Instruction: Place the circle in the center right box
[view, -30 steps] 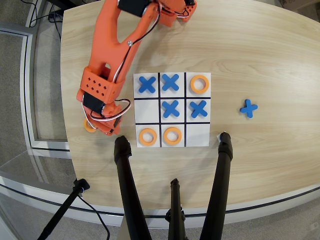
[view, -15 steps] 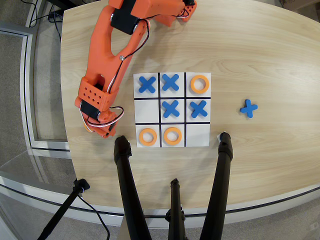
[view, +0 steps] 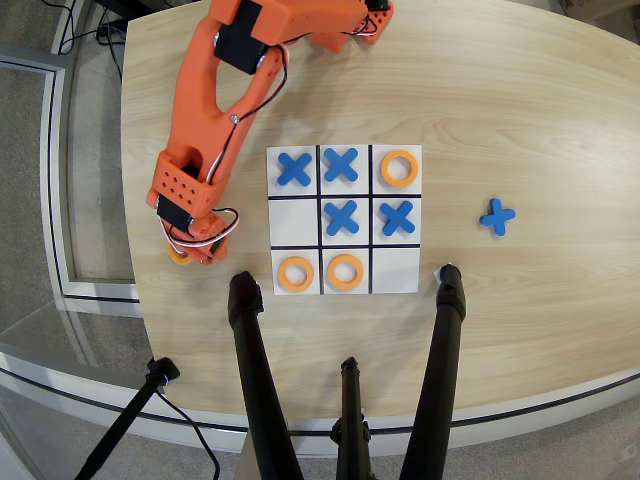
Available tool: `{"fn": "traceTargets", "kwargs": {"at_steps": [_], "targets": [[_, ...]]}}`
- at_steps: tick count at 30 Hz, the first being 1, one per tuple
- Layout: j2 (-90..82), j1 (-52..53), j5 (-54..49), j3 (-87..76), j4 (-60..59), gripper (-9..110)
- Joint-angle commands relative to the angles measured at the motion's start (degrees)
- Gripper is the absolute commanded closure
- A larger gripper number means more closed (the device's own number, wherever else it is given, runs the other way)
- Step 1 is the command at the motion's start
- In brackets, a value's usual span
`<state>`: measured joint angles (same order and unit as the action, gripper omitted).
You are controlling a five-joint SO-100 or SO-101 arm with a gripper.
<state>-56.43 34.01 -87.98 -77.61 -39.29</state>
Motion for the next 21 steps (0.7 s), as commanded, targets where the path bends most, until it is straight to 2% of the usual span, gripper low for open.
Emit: {"fn": "traceTargets", "kwargs": {"at_steps": [1, 5, 12, 21], "targets": [[0.00, 0.00, -0.79, 1.14, -0.09, 86], [-0.09, 0.09, -1.41, -0.62, -0.18, 88], [-1.41, -0.53, -0.97, -2.02, -1.67, 101], [-11.51, -4.92, 3.69, -2.02, -17.40, 102]]}}
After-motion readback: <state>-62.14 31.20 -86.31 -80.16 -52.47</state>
